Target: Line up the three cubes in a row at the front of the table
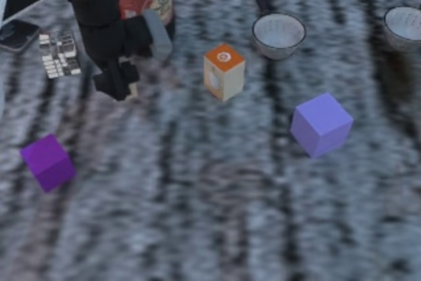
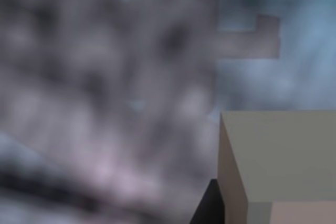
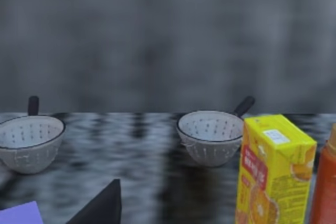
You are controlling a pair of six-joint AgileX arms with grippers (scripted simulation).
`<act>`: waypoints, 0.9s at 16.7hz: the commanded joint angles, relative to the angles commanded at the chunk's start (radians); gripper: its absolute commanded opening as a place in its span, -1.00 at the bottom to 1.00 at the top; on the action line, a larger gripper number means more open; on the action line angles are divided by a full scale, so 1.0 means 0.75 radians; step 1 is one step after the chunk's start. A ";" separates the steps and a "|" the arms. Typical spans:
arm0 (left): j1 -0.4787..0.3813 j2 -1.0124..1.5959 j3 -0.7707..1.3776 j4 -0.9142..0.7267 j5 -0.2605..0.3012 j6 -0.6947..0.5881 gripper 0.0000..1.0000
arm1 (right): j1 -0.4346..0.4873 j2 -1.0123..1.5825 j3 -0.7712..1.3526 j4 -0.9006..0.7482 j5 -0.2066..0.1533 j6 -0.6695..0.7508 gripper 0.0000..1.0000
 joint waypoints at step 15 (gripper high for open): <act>-0.862 -0.107 -0.078 -0.020 -0.010 -0.436 -1.00 | 0.000 0.000 0.000 0.000 0.000 0.000 1.00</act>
